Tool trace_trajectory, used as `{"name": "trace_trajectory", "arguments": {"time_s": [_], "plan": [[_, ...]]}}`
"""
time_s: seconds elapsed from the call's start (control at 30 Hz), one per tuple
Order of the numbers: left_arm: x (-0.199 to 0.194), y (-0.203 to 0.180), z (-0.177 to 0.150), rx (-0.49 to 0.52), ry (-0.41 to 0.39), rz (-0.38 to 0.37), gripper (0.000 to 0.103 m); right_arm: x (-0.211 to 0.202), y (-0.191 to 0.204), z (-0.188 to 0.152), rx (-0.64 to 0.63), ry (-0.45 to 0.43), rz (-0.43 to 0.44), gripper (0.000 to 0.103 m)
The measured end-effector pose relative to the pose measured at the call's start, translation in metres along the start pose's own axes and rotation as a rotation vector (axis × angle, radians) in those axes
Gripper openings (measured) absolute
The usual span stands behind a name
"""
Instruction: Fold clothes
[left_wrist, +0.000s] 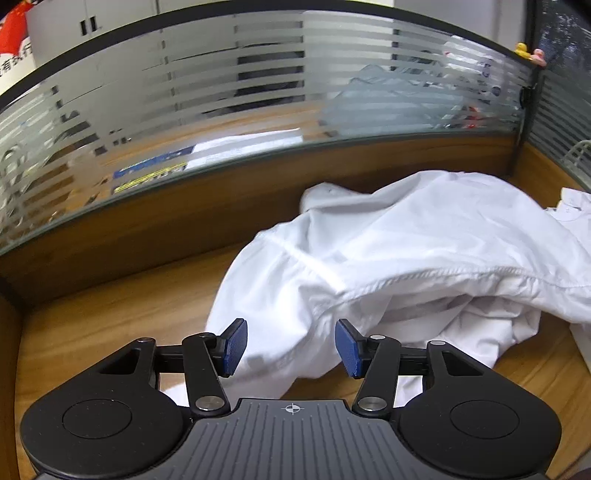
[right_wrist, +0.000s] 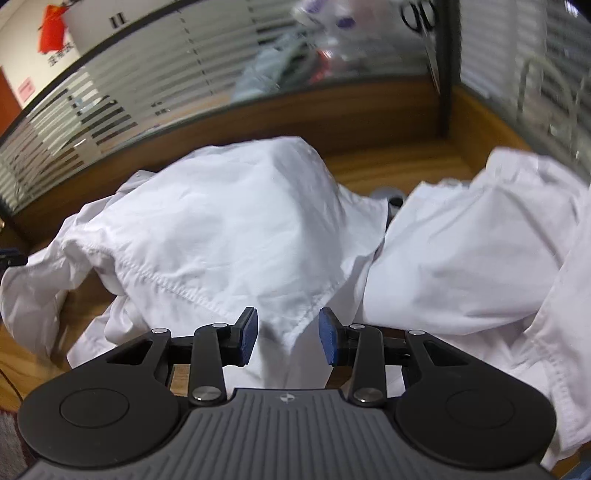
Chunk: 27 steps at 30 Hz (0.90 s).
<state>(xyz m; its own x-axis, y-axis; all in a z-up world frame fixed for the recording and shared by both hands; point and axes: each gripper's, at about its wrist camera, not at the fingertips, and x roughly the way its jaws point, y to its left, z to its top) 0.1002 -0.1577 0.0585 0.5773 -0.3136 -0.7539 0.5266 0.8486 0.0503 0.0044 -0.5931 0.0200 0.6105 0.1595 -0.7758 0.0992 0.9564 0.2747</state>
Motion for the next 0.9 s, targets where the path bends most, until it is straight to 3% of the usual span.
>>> {"name": "trace_trajectory", "arguments": {"time_s": [0.2,0.37,0.57,0.77,0.83,0.87,0.9], "plan": [[0.022,-0.012,0.008,0.081,0.045,-0.022,0.059,0.02,-0.017,0.003,0.104,0.047,0.053,0.041],[0.047,-0.019,0.005,0.131,0.09,-0.025,0.059,0.031,-0.021,0.001,0.123,0.087,0.039,0.041],[0.062,-0.019,-0.007,0.172,0.131,0.059,0.056,0.037,-0.031,-0.003,0.22,0.089,0.07,0.041],[0.069,-0.006,-0.015,0.129,0.18,0.105,0.035,0.044,-0.042,-0.013,0.355,0.077,0.125,0.041],[0.07,-0.005,-0.015,0.126,0.185,0.116,0.018,0.047,-0.046,-0.016,0.397,0.075,0.142,0.039],[0.069,-0.006,-0.015,0.134,0.18,0.124,0.012,0.048,-0.048,-0.016,0.418,0.071,0.151,0.032],[0.068,-0.007,-0.013,0.139,0.169,0.127,0.006,0.05,-0.05,-0.017,0.439,0.066,0.159,0.015]]}}
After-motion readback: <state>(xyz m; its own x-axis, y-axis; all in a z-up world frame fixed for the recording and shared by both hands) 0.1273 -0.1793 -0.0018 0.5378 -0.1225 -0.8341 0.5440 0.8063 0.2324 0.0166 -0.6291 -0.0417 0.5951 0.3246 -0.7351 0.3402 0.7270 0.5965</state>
